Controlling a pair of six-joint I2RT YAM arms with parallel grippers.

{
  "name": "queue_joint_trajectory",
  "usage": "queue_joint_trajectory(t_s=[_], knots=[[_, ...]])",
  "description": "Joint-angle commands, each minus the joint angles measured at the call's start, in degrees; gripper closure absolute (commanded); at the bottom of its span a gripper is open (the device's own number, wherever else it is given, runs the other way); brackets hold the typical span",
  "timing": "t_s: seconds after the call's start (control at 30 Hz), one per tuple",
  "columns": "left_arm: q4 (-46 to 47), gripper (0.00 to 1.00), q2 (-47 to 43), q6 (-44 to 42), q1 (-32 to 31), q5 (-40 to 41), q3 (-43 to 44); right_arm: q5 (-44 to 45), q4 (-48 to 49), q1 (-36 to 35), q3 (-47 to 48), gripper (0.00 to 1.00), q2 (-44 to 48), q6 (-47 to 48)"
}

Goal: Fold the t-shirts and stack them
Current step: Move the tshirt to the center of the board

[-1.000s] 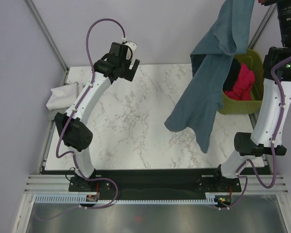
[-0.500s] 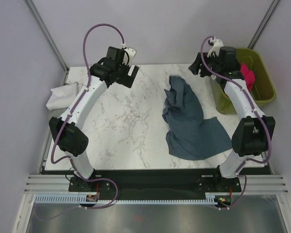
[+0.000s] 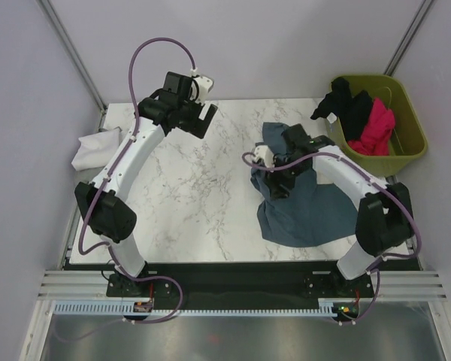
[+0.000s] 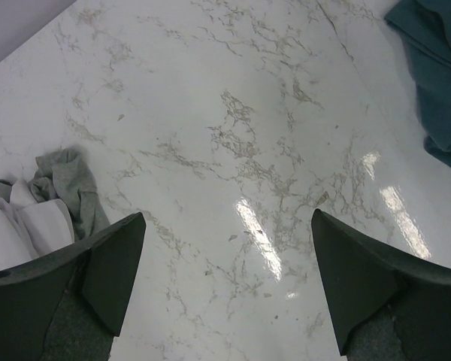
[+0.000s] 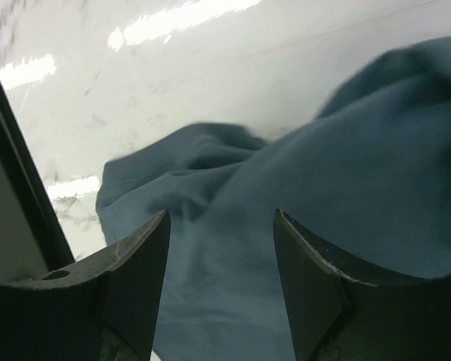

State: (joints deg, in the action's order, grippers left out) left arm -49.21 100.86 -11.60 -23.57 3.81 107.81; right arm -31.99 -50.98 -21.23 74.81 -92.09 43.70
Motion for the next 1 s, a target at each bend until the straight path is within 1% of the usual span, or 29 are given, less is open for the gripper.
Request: queue_joint_trajectory(t_s=[0.0,0.07,0.2,0.27,0.3,0.33,0.37,0.4,0.43,0.5,0.53,0.6,0.63,0.67,0.7,0.8,0.83,0.9,0.97], knots=[[0.87,0.01,2.23,-1.5,0.37,0.14,4.59,1.13,-4.41,-4.24,-4.75,0.35,-4.14,8.59],[0.87,0.01,2.5,-1.32,0.37,0.14,4.95,2.1,-1.42,-5.74,-7.04,0.34,-5.37,9.47],[0.87,0.01,2.68,-1.24,0.37,1.11,4.61,2.89,-1.05,-7.5,-5.81,0.33,-9.5,9.47],[0.87,0.01,2.5,-1.32,0.37,1.81,4.51,3.25,-1.14,-8.38,-4.94,0.38,-11.0,9.82],[0.87,0.01,2.33,-1.32,0.46,2.07,4.25,3.25,-0.96,-8.39,-4.67,0.45,-11.52,9.82],[0.87,0.01,2.24,-1.5,0.37,2.34,4.16,3.33,-0.79,-8.47,-3.71,0.8,-11.7,9.65],[0.96,0.01,2.32,-1.5,0.46,2.6,4.16,3.6,-0.79,-8.56,-2.74,0.91,-11.97,8.78],[0.87,0.01,2.32,-1.59,0.37,2.78,4.08,4.12,-0.87,-8.47,-0.21,0.97,-12.23,8.25],[1.05,0.01,2.32,-1.68,0.37,3.13,3.99,4.39,-0.87,-8.47,1.38,1.0,-12.14,7.81],[1.31,0.01,2.41,-1.41,0.46,4.09,3.64,4.65,-0.52,-8.47,5.42,1.0,-11.97,6.75],[1.83,0.01,2.59,-0.54,0.37,5.23,3.55,4.13,-0.26,-8.47,10.57,1.0,-12.14,6.31],[2.54,0.01,2.85,0.95,0.89,6.81,3.63,3.43,-0.52,-8.65,17.01,1.0,-12.75,4.65],[3.06,0.01,3.03,2.7,1.33,7.43,3.81,2.73,-1.04,-9.08,24.26,1.0,-13.8,4.38],[3.24,0.01,3.2,3.5,2.55,7.87,4.16,2.29,-1.05,-9.44,27.99,1.0,-14.25,4.11],[3.33,0.01,3.55,4.29,3.35,8.14,5.12,2.02,-1.05,-9.7,35.16,1.0,-15.21,3.33],[4.03,0.01,4.08,6.23,6.6,9.28,7.14,1.67,-1.22,-11.54,45.31,1.0,-17.23,2.09],[4.12,0.01,4.6,7.1,7.48,10.59,7.85,1.58,-1.05,-12.42,50.65,1.0,-17.68,1.48],[4.65,0.01,4.7,7.99,9.33,12.0,8.99,1.84,-0.79,-13.22,55.6,1.0,-17.68,0.95],[5.35,0.01,4.52,8.25,10.3,14.11,9.35,2.97,-0.44,-13.66,56.24,1.0,-16.63,-0.28]])
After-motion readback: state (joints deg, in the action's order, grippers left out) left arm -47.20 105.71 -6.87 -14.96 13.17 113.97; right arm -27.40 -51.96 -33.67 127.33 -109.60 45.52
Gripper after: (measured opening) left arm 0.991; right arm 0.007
